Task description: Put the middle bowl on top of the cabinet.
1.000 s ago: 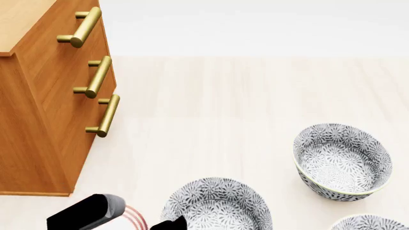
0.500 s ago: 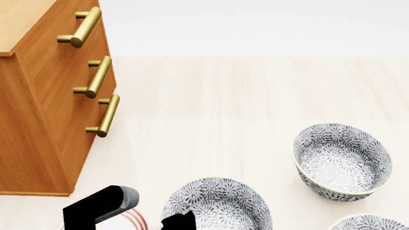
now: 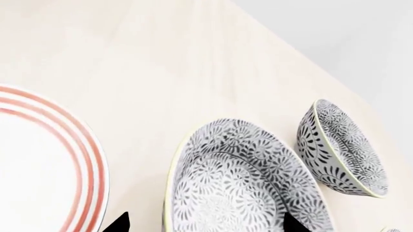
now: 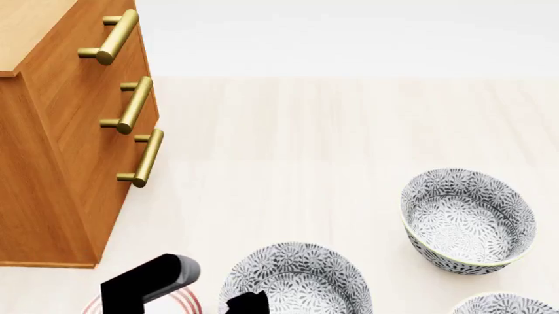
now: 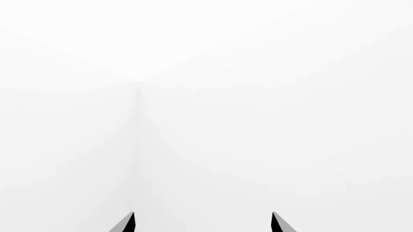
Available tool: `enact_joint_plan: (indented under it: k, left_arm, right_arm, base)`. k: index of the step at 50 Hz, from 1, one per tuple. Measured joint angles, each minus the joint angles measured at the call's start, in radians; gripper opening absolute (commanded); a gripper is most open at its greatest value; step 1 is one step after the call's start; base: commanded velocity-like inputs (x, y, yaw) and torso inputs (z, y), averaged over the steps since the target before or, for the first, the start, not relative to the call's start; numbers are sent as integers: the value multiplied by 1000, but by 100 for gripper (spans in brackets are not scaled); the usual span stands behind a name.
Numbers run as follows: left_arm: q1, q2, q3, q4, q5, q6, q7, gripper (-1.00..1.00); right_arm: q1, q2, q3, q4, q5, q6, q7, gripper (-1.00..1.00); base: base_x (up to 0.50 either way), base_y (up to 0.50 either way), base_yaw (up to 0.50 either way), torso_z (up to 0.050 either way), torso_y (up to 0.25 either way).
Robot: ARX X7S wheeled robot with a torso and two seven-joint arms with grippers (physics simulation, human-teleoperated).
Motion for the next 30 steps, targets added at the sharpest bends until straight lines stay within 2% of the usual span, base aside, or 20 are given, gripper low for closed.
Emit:
enact_joint_plan:
  k: [30]
  left_arm:
    - [-4, -19, 64, -84, 61, 79, 94, 100]
  right_arm:
    - [0, 0, 11, -2, 5, 0, -6, 100]
  base:
    - [0, 0, 0, 0, 0]
